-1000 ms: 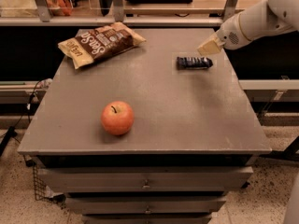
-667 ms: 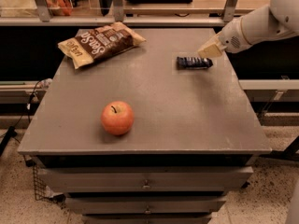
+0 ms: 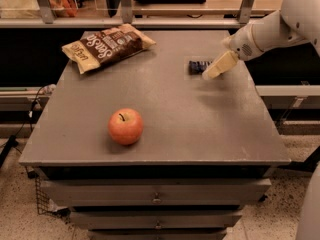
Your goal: Move rxbar blueberry near brown chip bag
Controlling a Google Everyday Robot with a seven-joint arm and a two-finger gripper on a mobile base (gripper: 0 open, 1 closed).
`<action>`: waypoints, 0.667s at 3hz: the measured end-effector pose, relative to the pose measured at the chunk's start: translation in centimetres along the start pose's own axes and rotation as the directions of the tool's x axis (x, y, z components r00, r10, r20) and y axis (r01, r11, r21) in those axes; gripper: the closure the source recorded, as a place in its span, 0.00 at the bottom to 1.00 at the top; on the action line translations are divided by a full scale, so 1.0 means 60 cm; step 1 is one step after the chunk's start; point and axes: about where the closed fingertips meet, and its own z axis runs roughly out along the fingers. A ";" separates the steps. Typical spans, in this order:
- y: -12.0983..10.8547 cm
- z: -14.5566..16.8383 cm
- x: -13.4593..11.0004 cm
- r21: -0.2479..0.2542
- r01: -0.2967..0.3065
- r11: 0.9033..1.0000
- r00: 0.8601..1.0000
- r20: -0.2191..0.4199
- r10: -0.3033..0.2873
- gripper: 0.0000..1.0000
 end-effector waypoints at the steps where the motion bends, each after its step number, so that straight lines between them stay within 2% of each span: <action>1: -0.003 0.024 0.019 -0.019 -0.022 1.000 0.999 -0.041 0.022 0.00; 2: -0.004 0.035 0.033 -0.026 -0.043 0.999 0.997 -0.069 0.041 0.00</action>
Offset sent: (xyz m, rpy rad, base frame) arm 0.0072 -0.0086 -0.0337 -0.0526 0.1040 -0.0375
